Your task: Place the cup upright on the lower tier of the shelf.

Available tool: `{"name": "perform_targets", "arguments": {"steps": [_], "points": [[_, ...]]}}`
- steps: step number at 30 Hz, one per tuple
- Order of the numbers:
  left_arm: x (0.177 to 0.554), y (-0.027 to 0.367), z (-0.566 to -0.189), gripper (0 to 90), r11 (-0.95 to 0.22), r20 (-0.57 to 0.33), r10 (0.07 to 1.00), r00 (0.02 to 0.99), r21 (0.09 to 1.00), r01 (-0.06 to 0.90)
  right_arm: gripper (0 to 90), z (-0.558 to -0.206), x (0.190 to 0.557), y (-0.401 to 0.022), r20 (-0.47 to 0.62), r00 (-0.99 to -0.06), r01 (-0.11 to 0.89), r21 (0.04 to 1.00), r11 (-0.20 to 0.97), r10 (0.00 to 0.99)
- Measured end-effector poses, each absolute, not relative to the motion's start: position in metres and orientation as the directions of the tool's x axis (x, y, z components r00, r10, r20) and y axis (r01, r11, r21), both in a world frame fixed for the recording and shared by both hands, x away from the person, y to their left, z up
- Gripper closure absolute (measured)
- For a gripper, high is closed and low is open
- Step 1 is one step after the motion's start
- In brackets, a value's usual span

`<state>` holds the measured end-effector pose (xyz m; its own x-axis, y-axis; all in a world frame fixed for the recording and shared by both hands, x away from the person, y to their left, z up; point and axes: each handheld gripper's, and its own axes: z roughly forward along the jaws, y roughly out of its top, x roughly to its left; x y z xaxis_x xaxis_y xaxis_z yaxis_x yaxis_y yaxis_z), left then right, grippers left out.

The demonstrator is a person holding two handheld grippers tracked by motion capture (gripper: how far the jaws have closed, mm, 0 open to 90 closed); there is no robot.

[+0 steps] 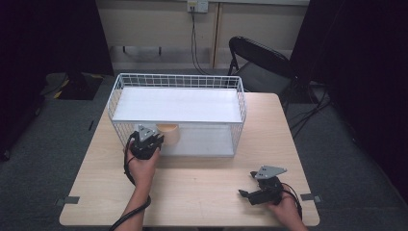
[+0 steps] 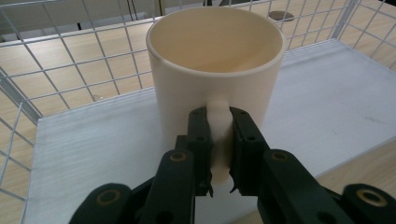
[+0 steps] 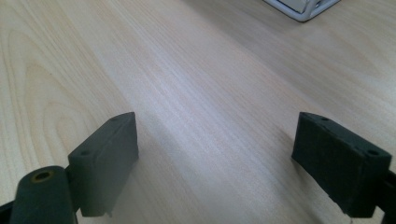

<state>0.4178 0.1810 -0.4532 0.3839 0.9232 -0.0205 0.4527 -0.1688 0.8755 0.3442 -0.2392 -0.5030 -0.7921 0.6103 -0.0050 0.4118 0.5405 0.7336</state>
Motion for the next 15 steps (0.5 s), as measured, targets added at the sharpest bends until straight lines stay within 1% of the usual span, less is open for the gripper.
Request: {"name": "perform_targets", "arguments": {"steps": [4,13,15], "points": [[0.4179,0.1813,-0.4535,80.0,-0.169,-0.018,0.924,0.383,0.877,0.45,13.6,-0.5029,0.3442,-0.2392,-0.005,-0.792,0.412,0.733,0.541,0.61],[0.4176,0.183,-0.4539,79.5,-0.149,-0.046,0.92,0.39,0.878,0.456,13.6,-0.5029,0.3442,-0.2393,-0.005,-0.792,0.412,0.733,0.541,0.61],[0.4171,0.184,-0.454,77.9,-0.15,-0.047,0.92,0.39,0.877,0.457,13.6,-0.5029,0.3442,-0.2393,-0.005,-0.792,0.412,0.733,0.541,0.61]]}}
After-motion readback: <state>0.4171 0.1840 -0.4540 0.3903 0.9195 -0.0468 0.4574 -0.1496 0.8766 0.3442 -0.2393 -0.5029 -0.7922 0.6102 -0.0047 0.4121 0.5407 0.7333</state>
